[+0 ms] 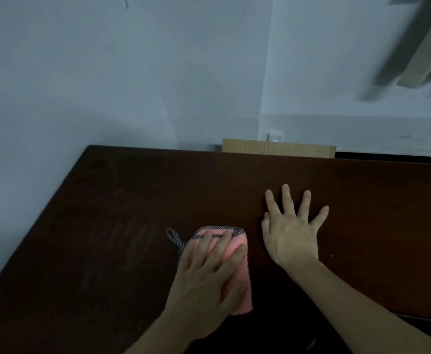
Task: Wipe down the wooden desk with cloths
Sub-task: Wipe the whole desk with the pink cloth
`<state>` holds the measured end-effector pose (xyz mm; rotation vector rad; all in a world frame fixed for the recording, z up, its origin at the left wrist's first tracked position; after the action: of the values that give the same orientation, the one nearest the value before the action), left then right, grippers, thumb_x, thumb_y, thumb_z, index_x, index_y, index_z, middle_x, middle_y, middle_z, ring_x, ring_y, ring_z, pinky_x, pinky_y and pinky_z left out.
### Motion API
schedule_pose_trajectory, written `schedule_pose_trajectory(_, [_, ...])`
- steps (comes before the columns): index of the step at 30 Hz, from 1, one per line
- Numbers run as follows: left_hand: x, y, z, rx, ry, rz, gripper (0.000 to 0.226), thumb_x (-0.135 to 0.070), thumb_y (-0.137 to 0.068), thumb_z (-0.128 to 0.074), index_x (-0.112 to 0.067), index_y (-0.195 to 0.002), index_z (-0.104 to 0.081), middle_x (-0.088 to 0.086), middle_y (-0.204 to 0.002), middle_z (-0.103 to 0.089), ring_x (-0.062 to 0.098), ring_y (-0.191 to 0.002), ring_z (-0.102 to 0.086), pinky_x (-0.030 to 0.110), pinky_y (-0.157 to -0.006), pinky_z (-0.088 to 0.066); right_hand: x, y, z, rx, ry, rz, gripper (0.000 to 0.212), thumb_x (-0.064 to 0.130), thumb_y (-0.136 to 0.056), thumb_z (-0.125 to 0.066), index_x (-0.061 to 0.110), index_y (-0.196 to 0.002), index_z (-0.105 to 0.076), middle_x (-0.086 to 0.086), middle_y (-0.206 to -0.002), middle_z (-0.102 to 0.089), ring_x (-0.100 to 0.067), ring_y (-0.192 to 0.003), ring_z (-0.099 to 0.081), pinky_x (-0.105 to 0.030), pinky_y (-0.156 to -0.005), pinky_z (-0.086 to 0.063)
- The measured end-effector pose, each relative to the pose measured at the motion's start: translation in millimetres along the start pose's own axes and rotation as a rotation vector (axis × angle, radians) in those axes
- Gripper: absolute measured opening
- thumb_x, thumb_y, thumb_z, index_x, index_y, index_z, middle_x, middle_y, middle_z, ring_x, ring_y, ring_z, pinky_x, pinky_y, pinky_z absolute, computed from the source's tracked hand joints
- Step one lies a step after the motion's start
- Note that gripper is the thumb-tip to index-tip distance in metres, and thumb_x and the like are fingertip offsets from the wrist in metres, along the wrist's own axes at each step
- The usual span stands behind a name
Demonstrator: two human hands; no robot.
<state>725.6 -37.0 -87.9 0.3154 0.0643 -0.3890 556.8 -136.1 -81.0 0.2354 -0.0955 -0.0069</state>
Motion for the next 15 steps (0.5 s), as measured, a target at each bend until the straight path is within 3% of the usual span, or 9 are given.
schedule_pose_trajectory(3, [19.4, -23.6, 11.7, -0.06, 0.021, -0.003, 0.069, -0.074, -0.094, 0.002, -0.048, -0.158, 0.01, -0.013, -0.168, 0.017, 0.02, -0.154, 0.019, 0.048, -0.124, 0.008, -0.6, -1.4, -0.3, 0.0, -0.016, 0.007, 0.06, 0.047, -0.105, -0.014, 0.032, -0.161, 0.003, -0.007, -0.17, 0.011, -0.048, -0.152, 0.012, -0.076, -0.115, 0.001])
schedule_pose_trajectory(5, [39.3, -48.8, 22.9, -0.104, 0.016, 0.115, 0.071, -0.073, -0.09, 0.003, -0.048, -0.155, 0.017, -0.013, -0.166, 0.022, 0.022, -0.154, 0.019, 0.05, -0.125, 0.008, -1.4, -2.3, -1.4, -0.006, -0.014, 0.008, 0.06, 0.047, -0.105, -0.014, 0.031, -0.161, 0.003, -0.007, -0.17, 0.011, -0.048, -0.151, 0.013, -0.076, -0.114, 0.001])
schedule_pose_trajectory(9, [64.1, -86.5, 33.8, -0.137, 0.028, 0.317, 0.066, -0.067, -0.099, -0.008, -0.045, -0.156, 0.018, -0.005, -0.17, 0.013, 0.028, -0.156, 0.007, 0.052, -0.125, 0.003, -0.2, -2.3, -3.7, -0.026, -0.008, 0.023, 0.061, 0.046, -0.105, -0.015, 0.031, -0.161, 0.003, -0.008, -0.17, 0.011, -0.05, -0.151, 0.013, -0.078, -0.113, 0.001])
schedule_pose_trajectory(12, [59.0, -83.8, 36.9, -0.146, 0.034, 0.355, 0.065, -0.062, -0.103, -0.013, -0.043, -0.157, 0.018, -0.003, -0.17, 0.012, 0.029, -0.156, 0.006, 0.052, -0.125, 0.002, 1.4, -2.7, -3.4, -0.028, -0.014, 0.03, 0.062, 0.047, -0.105, -0.017, 0.03, -0.162, 0.002, -0.009, -0.17, 0.01, -0.051, -0.15, 0.013, -0.078, -0.113, 0.0])
schedule_pose_trajectory(15, [36.1, -55.6, 29.2, -0.115, 0.055, 0.293, 0.066, -0.066, -0.096, 0.001, -0.044, -0.155, 0.022, -0.006, -0.167, 0.022, 0.026, -0.155, 0.016, 0.049, -0.124, 0.007, 1.7, -3.7, -3.0, -0.03, -0.01, 0.034, 0.063, 0.047, -0.105, -0.017, 0.03, -0.162, 0.003, -0.01, -0.169, 0.011, -0.051, -0.15, 0.013, -0.078, -0.113, -0.001])
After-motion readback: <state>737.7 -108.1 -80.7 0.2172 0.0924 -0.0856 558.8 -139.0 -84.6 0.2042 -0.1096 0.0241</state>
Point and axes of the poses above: each hand's wrist, its own y-axis away from the middle knuckle, its own z-axis out of the back of the hand, x = y × z, the point moved 7 cm from there along -y, towards the middle knuckle
